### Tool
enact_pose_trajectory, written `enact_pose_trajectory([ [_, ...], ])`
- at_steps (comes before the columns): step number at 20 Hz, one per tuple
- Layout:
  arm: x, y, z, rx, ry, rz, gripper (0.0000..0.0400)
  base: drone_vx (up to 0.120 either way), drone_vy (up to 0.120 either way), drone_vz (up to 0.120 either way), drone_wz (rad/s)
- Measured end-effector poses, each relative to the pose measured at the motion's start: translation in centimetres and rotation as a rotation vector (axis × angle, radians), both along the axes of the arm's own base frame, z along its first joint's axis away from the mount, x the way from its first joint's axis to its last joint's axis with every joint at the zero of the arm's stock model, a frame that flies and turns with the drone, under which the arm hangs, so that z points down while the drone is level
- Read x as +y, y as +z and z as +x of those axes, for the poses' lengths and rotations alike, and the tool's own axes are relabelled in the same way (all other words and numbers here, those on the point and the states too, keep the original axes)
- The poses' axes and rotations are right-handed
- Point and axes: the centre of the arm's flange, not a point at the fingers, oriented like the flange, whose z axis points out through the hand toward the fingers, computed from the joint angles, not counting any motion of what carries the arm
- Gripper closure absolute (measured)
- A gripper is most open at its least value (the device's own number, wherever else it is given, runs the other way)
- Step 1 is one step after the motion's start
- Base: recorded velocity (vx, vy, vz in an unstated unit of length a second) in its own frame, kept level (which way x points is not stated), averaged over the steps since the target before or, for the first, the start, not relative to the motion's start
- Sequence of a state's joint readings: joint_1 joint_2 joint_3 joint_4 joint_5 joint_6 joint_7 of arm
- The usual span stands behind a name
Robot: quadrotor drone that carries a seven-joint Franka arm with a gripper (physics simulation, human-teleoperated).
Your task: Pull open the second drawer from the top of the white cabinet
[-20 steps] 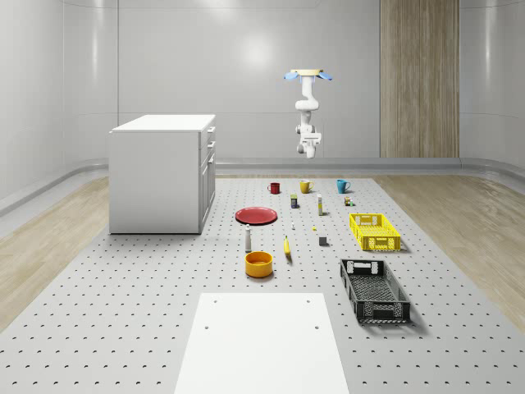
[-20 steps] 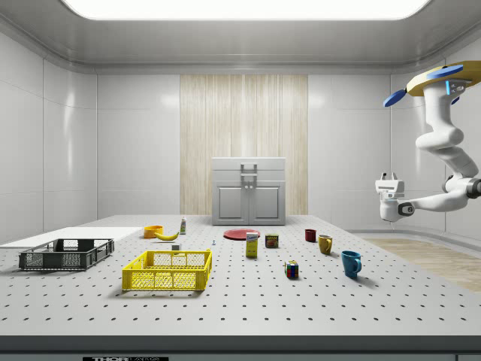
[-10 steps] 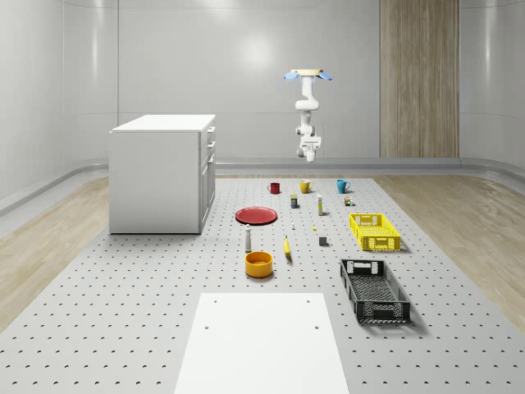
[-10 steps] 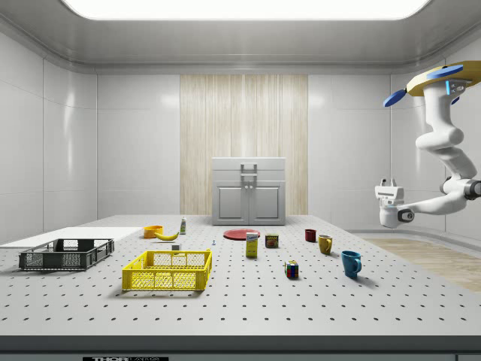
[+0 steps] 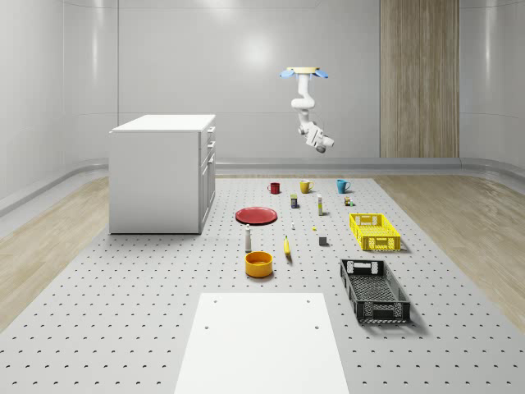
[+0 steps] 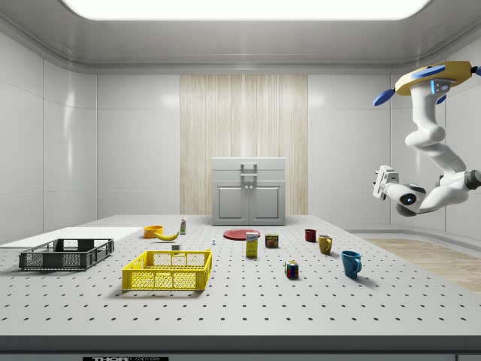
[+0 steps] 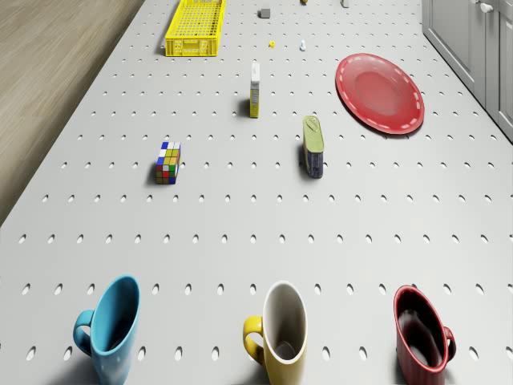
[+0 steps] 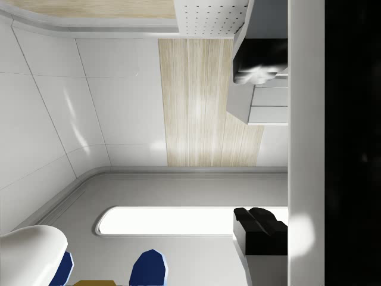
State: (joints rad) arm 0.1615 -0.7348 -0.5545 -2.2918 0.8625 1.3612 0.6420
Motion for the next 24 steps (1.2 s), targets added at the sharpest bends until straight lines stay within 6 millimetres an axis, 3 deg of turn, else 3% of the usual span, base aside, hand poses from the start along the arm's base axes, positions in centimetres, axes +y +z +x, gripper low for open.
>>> enact_pose_trajectory([
  [6,-0.5,-2.0,0.0,0.001,0.002,0.213,0.0099,0.12,-0.12,0.12,0.0],
  [14,-0.5,-2.8,0.1,0.001,0.003,0.298,0.01,0.12,-0.12,0.075,0.0],
  [24,-0.6,-3.0,0.1,0.002,0.004,0.319,0.01,0.12,-0.12,0.0,0.0],
])
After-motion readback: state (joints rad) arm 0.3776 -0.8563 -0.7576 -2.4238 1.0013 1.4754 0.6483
